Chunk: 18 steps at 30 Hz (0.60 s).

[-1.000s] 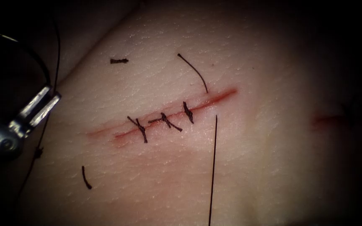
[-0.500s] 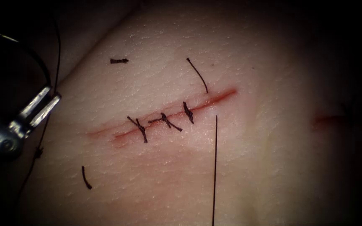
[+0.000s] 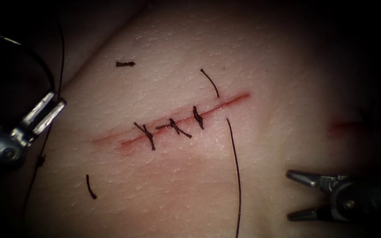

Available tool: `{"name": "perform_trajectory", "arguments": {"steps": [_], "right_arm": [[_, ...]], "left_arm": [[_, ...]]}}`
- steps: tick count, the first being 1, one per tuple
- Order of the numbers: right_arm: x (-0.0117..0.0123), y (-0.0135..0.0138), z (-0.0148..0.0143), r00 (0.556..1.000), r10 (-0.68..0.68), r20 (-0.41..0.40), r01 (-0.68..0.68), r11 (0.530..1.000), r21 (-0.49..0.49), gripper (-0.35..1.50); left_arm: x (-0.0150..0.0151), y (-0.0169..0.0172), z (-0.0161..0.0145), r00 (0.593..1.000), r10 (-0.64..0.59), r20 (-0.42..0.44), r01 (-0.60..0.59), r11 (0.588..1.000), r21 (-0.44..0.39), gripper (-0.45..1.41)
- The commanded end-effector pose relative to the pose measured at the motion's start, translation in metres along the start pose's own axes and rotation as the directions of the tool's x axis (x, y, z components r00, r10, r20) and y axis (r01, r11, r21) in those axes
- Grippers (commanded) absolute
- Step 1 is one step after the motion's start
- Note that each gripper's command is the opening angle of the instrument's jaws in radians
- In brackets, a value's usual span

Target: Wound Closure

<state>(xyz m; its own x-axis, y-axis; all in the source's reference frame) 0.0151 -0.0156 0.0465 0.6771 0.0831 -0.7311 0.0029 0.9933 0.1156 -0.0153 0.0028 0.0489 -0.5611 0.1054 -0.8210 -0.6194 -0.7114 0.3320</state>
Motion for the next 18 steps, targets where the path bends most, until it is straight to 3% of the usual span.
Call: {"name": "perform_trajectory", "arguments": {"steps": [1, 6, 12, 18], "right_arm": [[-0.0008, 0.0017, 0.0012, 1.0, 0.018, -0.011, -0.018, 0.999, -0.03, 1.24], [-0.0016, 0.0065, 0.0028, 0.989, 0.128, -0.073, -0.135, 0.985, -0.104, 1.03], [-0.0025, 0.0117, 0.0063, 0.94, 0.319, -0.121, -0.331, 0.939, -0.097, 0.98], [-0.0033, 0.0152, 0.0107, 0.876, 0.445, -0.189, -0.461, 0.886, -0.051, 1.19]], "left_arm": [[-0.0002, 0.0009, 0.0002, 1.0, 0.0, 0.001, 0.0, 1.0, -0.001, -0.45], [0.0, 0.001, 0.0002, 1.0, 0.0, 0.0, 0.0, 1.0, -0.001, -0.45], [0.0, 0.001, 0.0002, 1.0, 0.0, 0.001, 0.0, 1.0, -0.003, -0.45], [0.0, 0.0011, 0.0003, 1.0, 0.0, 0.001, 0.0, 1.0, -0.003, -0.45]]}}
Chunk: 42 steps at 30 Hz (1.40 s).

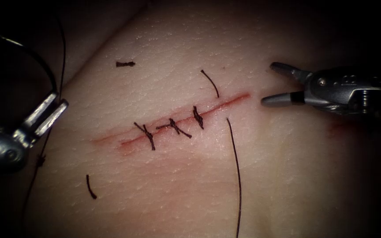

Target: Wound Closure

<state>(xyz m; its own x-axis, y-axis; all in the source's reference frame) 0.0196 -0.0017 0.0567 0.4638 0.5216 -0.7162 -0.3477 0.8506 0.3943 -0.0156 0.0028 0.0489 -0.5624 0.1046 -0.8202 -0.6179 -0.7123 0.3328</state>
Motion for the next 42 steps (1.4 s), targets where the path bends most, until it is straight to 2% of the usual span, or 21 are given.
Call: {"name": "perform_trajectory", "arguments": {"steps": [1, 4, 11, 24, 26, 27, 28, 29, 30, 42], "right_arm": [[-0.0002, 0.0004, 0.0024, 1.0, 0.02, -0.015, -0.02, 1.0, 0.014, 1.19], [-0.0004, 0.001, 0.0046, 0.997, 0.063, -0.043, -0.061, 0.997, 0.037, 1.23], [-0.0018, 0.0012, 0.0088, 0.995, 0.088, -0.054, -0.083, 0.993, 0.085, 1.23], [-0.0059, 0.0011, 0.0151, 0.996, 0.091, -0.021, -0.088, 0.988, 0.128, 1.08], [-0.0061, 0.0012, 0.0155, 0.996, 0.088, -0.019, -0.085, 0.988, 0.125, 0.94], [-0.0062, 0.0012, 0.0155, 0.996, 0.089, -0.027, -0.085, 0.989, 0.122, 0.81], [-0.0062, 0.0011, 0.0154, 0.995, 0.09, -0.042, -0.084, 0.989, 0.119, 0.39], [-0.0061, 0.001, 0.0152, 0.995, 0.089, -0.052, -0.081, 0.988, 0.13, -0.13], [-0.0061, 0.0009, 0.015, 0.994, 0.087, -0.061, -0.078, 0.987, 0.142, -0.35], [-0.0026, 0.0, 0.0125, 0.986, 0.079, -0.146, -0.059, 0.99, 0.132, -0.35]], "left_arm": [[-0.0002, 0.0009, 0.0002, 1.0, -0.001, 0.001, 0.001, 1.0, -0.002, -0.45], [-0.0002, 0.0009, 0.0002, 1.0, -0.001, 0.0, 0.001, 1.0, -0.002, -0.45], [-0.0003, 0.0007, 0.0, 1.0, -0.001, -0.001, 0.001, 1.0, -0.004, -0.45], [-0.0003, 0.0006, 0.0, 1.0, -0.001, -0.001, 0.001, 1.0, -0.005, -0.45], [-0.0004, 0.0006, -0.0001, 1.0, -0.001, -0.001, 0.001, 1.0, -0.005, -0.45], [-0.0004, 0.0006, -0.0001, 1.0, -0.001, -0.001, 0.001, 1.0, -0.005, -0.45], [-0.0004, 0.0006, -0.0001, 1.0, -0.001, -0.001, 0.001, 1.0, -0.005, -0.45], [-0.0004, 0.0006, -0.0001, 1.0, -0.001, -0.001, 0.001, 1.0, -0.005, -0.45], [-0.0004, 0.0006, -0.0002, 1.0, -0.001, -0.002, 0.001, 1.0, -0.005, -0.45], [-0.0003, 0.0006, -0.0001, 1.0, -0.001, -0.001, 0.001, 1.0, -0.005, -0.45]]}}
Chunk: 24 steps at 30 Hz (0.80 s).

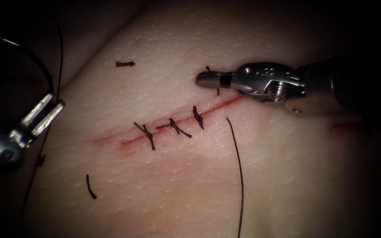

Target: Wound Closure

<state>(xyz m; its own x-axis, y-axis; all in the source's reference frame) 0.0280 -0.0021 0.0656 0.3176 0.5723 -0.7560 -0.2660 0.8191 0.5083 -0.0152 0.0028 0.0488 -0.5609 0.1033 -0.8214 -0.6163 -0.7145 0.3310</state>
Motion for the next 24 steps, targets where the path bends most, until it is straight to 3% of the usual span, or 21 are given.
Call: {"name": "perform_trajectory", "arguments": {"steps": [1, 24], "right_arm": [[0.0002, -0.0002, 0.0004, 1.0, -0.003, -0.013, 0.003, 1.0, 0.001, -0.35], [0.004, -0.0004, -0.0022, 0.997, -0.031, -0.074, 0.032, 0.999, 0.004, -0.35]], "left_arm": [[-0.0002, 0.0009, 0.0002, 1.0, -0.001, 0.001, 0.001, 1.0, -0.002, -0.45], [-0.0001, 0.0014, 0.0006, 1.0, 0.003, 0.001, -0.003, 1.0, -0.011, -0.45]]}}
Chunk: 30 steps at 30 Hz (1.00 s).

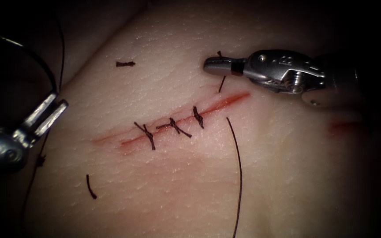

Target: Wound Closure

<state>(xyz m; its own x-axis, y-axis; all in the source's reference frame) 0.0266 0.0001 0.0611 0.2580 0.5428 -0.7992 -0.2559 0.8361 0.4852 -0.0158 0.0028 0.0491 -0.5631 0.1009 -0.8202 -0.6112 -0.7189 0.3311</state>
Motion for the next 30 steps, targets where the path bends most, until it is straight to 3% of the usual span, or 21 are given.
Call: {"name": "perform_trajectory", "arguments": {"steps": [1, 7, 11, 12, 13, 14, 16, 20, 23, 30], "right_arm": [[-0.0001, -0.0003, 0.0007, 1.0, -0.005, -0.003, 0.005, 1.0, 0.003, -0.35], [0.0, -0.0004, 0.0006, 1.0, -0.005, -0.008, 0.005, 1.0, 0.007, -0.35], [0.0001, -0.0003, 0.0006, 1.0, -0.008, -0.016, 0.008, 1.0, 0.02, -0.35], [0.0001, -0.0001, 0.0006, 1.0, -0.008, -0.023, 0.008, 1.0, 0.021, -0.03], [0.0002, 0.0, 0.0006, 0.999, -0.007, -0.034, 0.007, 1.0, 0.018, 0.54], [0.0002, 0.0001, 0.0005, 0.999, -0.012, -0.045, 0.012, 1.0, 0.008, 0.85], [0.0003, 0.0003, 0.0002, 0.997, -0.011, -0.07, 0.01, 1.0, -0.011, 1.13], [0.0002, 0.0006, -0.0011, 0.997, -0.009, -0.083, 0.006, 0.999, -0.039, 1.25], [0.0, 0.0007, -0.002, 0.997, -0.009, -0.078, 0.006, 0.999, -0.044, 1.27], [-0.0005, 0.0001, -0.0032, 0.996, -0.014, -0.086, 0.01, 0.999, -0.046, 1.27]], "left_arm": [[-0.0001, 0.001, 0.0002, 1.0, 0.001, 0.0, -0.001, 1.0, -0.008, -0.45], [0.0005, 0.0022, 0.0008, 1.0, 0.009, -0.018, -0.01, 0.999, -0.041, -0.45], [0.0016, 0.0039, 0.0019, 0.998, 0.01, -0.059, -0.018, 0.992, -0.124, -0.45], [0.0018, 0.0044, 0.0022, 0.998, 0.005, -0.065, -0.015, 0.989, -0.144, -0.45], [0.0021, 0.0049, 0.0025, 0.997, -0.001, -0.073, -0.011, 0.987, -0.163, -0.45], [0.0024, 0.0055, 0.0029, 0.997, -0.001, -0.079, -0.014, 0.983, -0.185, -0.45], [0.0032, 0.0064, 0.0036, 0.996, -0.002, -0.086, -0.018, 0.974, -0.228, -0.45], [0.0058, 0.0074, 0.0043, 0.991, -0.025, -0.132, -0.019, 0.946, -0.322, -0.45], [0.0058, 0.0058, 0.0046, 0.985, -0.049, -0.166, -0.012, 0.937, -0.35, -0.45], [-0.0005, 0.0021, 0.0066, 0.983, -0.132, -0.13, 0.071, 0.917, -0.393, -0.45]]}}
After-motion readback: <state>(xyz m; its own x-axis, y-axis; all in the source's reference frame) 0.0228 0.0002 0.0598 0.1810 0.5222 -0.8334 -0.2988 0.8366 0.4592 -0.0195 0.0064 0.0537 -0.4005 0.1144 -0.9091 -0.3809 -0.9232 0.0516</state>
